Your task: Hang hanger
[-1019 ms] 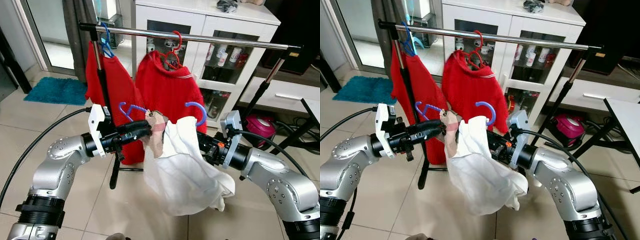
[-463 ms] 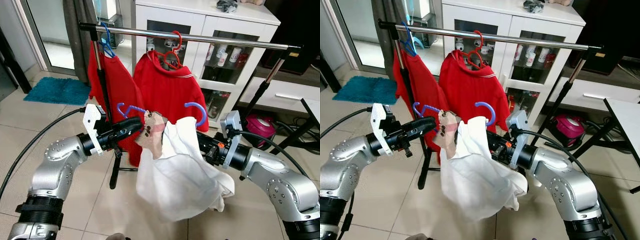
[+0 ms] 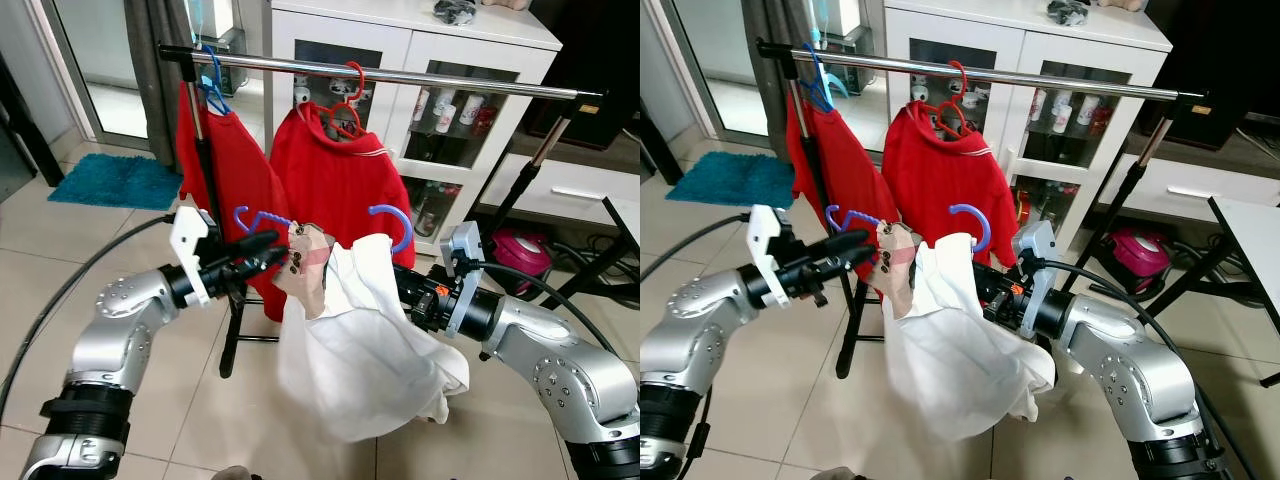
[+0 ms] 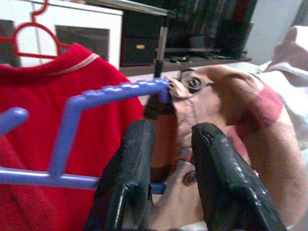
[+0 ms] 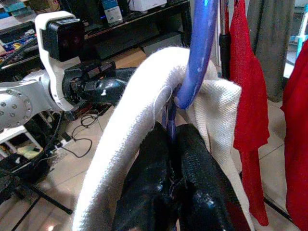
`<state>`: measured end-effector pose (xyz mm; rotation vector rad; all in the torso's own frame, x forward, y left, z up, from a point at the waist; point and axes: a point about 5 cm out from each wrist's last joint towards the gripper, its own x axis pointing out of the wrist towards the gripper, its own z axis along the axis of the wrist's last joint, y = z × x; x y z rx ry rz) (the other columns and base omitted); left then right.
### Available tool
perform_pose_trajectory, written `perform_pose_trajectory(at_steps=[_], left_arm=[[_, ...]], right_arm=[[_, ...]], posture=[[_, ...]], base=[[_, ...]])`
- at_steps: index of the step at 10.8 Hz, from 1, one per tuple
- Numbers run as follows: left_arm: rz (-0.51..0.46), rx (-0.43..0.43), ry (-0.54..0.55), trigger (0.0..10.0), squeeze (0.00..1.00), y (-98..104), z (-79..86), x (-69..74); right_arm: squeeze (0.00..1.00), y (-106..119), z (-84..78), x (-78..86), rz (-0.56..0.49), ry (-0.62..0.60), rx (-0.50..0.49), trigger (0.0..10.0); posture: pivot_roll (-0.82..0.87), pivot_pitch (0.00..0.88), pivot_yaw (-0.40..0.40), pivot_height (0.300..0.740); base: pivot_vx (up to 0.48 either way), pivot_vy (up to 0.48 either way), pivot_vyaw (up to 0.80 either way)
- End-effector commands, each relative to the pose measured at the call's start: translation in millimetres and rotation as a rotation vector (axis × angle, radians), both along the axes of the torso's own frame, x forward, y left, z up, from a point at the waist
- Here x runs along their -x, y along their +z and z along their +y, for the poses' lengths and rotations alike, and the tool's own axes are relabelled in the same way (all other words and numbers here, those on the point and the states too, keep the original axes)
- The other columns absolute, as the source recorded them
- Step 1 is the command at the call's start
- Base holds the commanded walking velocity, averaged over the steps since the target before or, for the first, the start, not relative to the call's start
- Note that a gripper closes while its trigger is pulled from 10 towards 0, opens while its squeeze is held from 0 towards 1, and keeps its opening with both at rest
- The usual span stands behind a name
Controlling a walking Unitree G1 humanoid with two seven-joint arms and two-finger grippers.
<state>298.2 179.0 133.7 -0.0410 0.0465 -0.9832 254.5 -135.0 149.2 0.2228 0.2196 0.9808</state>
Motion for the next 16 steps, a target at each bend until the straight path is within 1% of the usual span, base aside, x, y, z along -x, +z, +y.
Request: perform_pose_trajectory(at_steps=[1, 3, 6, 7, 8, 9, 10, 11, 12, 16], left_arm=[[-0.011, -0.006, -0.033, 10.0, 0.00, 5.5, -6.8, -4.1], [-0.009, 0.007, -0.087, 10.0, 0.00, 6.4, -14.3, -6.7], [-0.002, 0.012, -0.139, 10.0, 0.00, 7.6, -18.7, -7.3], [0.000, 0.014, -0.151, 9.1, 0.00, 7.5, -19.5, -7.3], [-0.001, 0.015, -0.160, 5.9, 0.00, 7.8, -20.4, -7.6], [0.000, 0.020, -0.169, 3.6, 0.00, 8.7, -21.9, -8.2], [0.005, 0.022, -0.175, 2.6, 0.00, 8.2, -22.8, -8.4], [0.015, 0.017, -0.184, 1.0, 0.00, 6.0, -24.6, -8.8], [0.018, 0.010, -0.185, 0.0, 0.00, 4.7, -25.0, -9.1], [0.024, -0.012, -0.164, 0.0, 0.00, 1.2, -23.5, -10.8]], right_arm=[[0.00, 10.7, -2.3, -1.3, -0.049, 0.003, 0.000, 10.0], [0.00, 11.1, -1.9, -0.8, -0.050, 0.005, -0.001, 10.0], [0.00, 11.1, -1.8, -0.5, -0.052, 0.006, -0.002, 10.0], [0.00, 11.0, -1.8, -0.5, -0.052, 0.007, -0.002, 10.0], [0.00, 11.0, -1.7, -0.5, -0.052, 0.008, -0.001, 10.0], [0.00, 11.2, -1.8, -0.4, -0.053, 0.009, -0.002, 10.0], [0.00, 11.1, -1.7, -0.3, -0.053, 0.009, -0.002, 10.0], [0.00, 10.8, -1.6, -0.1, -0.053, 0.011, -0.002, 10.0], [0.00, 10.9, -1.5, 0.3, -0.053, 0.012, -0.001, 10.0], [0.00, 11.6, -1.3, 0.5, -0.057, 0.019, 0.000, 10.0]], posture=[[-0.08, 0.000, -0.042, 0.740], [-0.09, 0.000, -0.039, 0.740], [-0.09, 0.000, -0.037, 0.740], [-0.09, 0.000, -0.037, 0.740], [-0.09, 0.000, -0.037, 0.740], [-0.09, 0.000, -0.037, 0.740], [-0.09, 0.000, -0.036, 0.740], [-0.09, 0.000, -0.036, 0.740], [-0.09, 0.000, -0.034, 0.740], [-0.10, 0.000, -0.034, 0.740]], base=[[0.000, 0.000, 0.00], [0.000, 0.000, 0.00], [0.000, 0.000, 0.00], [0.000, 0.000, 0.00], [0.000, 0.000, 0.00], [0.000, 0.000, 0.00], [0.000, 0.000, 0.00], [0.000, 0.000, 0.00], [0.000, 0.000, 0.00], [0.000, 0.000, 0.00]])
